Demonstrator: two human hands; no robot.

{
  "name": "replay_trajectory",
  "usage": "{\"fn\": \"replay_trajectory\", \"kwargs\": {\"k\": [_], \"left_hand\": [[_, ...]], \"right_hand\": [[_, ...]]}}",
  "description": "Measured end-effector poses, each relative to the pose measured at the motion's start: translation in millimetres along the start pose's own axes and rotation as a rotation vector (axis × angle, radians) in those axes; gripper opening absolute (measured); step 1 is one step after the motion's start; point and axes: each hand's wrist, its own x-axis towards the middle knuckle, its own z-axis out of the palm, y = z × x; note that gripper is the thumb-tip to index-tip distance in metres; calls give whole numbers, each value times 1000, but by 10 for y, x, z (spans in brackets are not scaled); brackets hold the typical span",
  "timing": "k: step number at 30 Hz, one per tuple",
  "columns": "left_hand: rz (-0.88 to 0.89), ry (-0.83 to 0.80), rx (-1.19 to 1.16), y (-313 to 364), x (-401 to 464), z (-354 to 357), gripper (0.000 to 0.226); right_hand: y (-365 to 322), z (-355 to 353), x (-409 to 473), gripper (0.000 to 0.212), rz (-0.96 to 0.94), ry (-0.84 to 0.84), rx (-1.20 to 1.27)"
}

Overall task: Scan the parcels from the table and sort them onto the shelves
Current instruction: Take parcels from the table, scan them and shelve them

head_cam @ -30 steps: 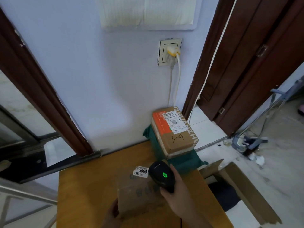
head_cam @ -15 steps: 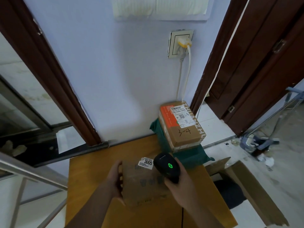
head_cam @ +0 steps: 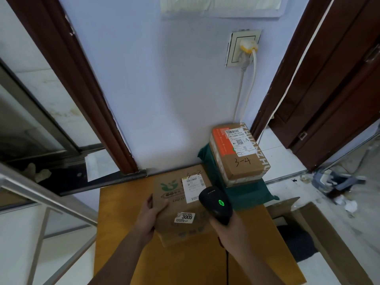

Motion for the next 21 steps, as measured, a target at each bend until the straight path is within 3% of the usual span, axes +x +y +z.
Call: {"fn": "replay_trajectory", "kwargs": {"k": [4, 6, 11, 14, 18, 21], "left_hand": [[23, 18, 69, -154, -13, -105, 122], [34, 36, 150, -204, -32, -105, 131], [-27, 144, 224, -285, 4, -37, 123], [-151, 122, 128, -312, 11, 4, 112], [-219, 77, 72, -321, -48, 15, 77], [-211, 36, 80, -349, -120, -53, 74]], "right_hand": [[140, 34, 3, 16, 89, -61, -15], [207, 61, -9, 15, 122, -78, -27], [306, 126, -34, 21, 219, -89, -4], [316, 134, -26, 16, 231, -107, -3], [351, 91, -13, 12, 235, -91, -1], [399, 56, -17, 11, 237, -74, 4]]}}
